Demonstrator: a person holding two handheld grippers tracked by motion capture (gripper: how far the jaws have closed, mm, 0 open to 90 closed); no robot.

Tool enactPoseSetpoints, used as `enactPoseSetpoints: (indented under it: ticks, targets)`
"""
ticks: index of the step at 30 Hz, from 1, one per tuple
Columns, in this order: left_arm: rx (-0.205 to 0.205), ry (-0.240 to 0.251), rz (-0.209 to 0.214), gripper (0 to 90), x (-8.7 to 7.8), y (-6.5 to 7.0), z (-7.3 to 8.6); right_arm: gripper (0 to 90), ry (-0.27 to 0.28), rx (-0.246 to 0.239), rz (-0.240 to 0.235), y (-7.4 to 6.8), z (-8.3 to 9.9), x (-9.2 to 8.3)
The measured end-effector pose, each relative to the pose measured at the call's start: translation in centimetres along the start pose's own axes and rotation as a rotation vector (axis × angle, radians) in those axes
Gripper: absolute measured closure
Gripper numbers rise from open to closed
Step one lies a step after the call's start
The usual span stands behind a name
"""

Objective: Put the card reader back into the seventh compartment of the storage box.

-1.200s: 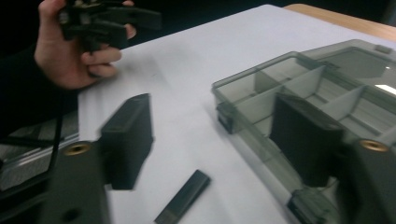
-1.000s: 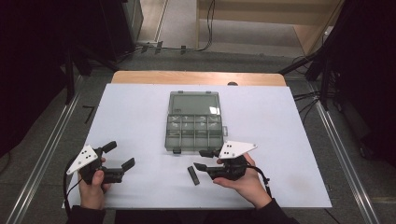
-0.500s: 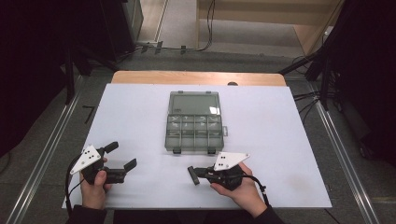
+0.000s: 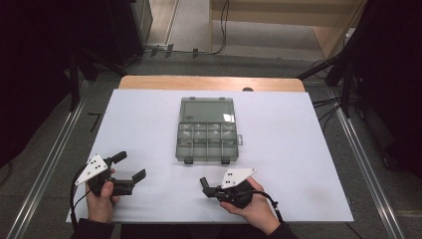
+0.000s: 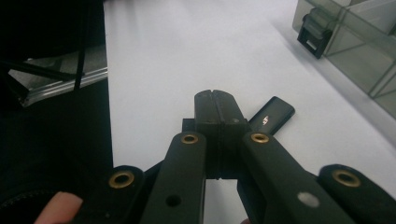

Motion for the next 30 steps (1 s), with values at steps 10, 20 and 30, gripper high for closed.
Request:
enactPoseSetpoints:
  ticks: [10, 20, 30]
  targets:
    - [0.001, -0.002, 0.001, 0.0, 0.1, 0.0, 0.1, 87.7, -0.045, -0.024, -0.008, -0.6, 0.1, 1.0]
    - [0.0, -0.001, 0.004, 0.0, 0.0, 0.0, 0.0, 87.8, -0.086, -0.045, 0.008, -0.8, 0.1, 1.6]
    - [0.0, -0.005, 0.005, 0.0, 0.0, 0.0, 0.1, 87.8, -0.123, -0.045, 0.041, -0.6, 0.3, 1.8]
Point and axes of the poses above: each handheld gripper's, and its own axes: x roughly forward along the jaws, z roughly out of its underside, y roughly to its right, the point moved 4 cm from there along x, roughly forward along the jaws, and after that the axes turned 13 degrees about -y, right-handed, at the moved point
